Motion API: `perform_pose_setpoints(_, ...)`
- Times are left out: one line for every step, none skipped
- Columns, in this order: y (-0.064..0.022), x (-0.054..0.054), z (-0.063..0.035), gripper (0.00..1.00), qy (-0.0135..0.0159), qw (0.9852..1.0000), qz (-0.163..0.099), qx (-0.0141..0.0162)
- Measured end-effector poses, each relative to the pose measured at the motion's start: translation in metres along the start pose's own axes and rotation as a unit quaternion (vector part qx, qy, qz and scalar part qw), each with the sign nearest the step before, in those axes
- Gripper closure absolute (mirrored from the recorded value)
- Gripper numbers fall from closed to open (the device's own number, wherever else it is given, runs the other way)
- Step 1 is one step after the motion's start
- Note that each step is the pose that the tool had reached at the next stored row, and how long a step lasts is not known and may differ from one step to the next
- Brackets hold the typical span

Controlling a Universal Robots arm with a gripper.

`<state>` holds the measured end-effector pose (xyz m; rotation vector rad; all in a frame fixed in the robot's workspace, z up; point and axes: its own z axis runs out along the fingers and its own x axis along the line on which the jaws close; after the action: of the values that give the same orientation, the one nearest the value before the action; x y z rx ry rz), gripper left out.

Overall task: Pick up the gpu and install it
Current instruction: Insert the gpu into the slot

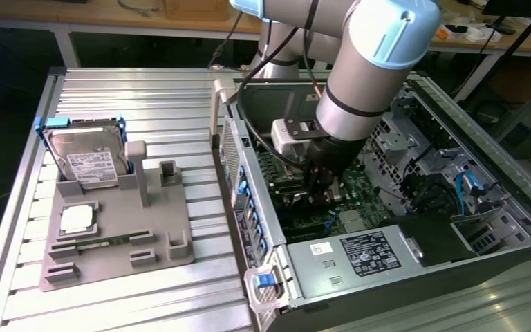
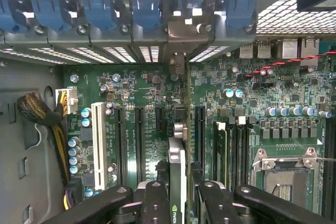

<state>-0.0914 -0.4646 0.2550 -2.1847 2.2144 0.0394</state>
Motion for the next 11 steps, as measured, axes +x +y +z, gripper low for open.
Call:
perform_pose_setpoints(0.0001,0.0000,0.0013,0.73,-0.0002,1.0000,0.000,0.0001)
perform_pose_setpoints(0.0004,0.0000,0.0020,0.73,0.0000,1.0000,0.000,-0.0001)
perform_pose_setpoints(0.0007,0.0001,0.0028,0.73,0.0000,1.0000,0.000,-0.0002)
perform_pose_setpoints(0.0009,0.0002,0.0035,0.73,0.0002,1.0000,0.000,-0.0002)
perform_pose_setpoints(0.0011,0.0002,0.0045,0.73,-0.0001,1.0000,0.000,-0.0002)
perform_pose_setpoints(0.0013,0.0001,0.0055,0.73,-0.0004,1.0000,0.000,-0.0002)
perform_pose_setpoints(0.0013,0.0002,0.0056,0.73,-0.0001,1.0000,0.000,-0.0001)
perform_pose_setpoints(0.0012,0.0002,0.0056,0.73,-0.0002,1.0000,0.000,-0.0001)
perform_pose_setpoints(0.0012,0.0002,0.0056,0.73,-0.0001,1.0000,0.000,-0.0001)
perform_pose_setpoints(0.0012,0.0002,0.0056,0.73,-0.0001,1.0000,0.000,-0.0001)
perform_pose_setpoints(0.0012,0.0002,0.0057,0.73,-0.0002,1.0000,0.000,-0.0001)
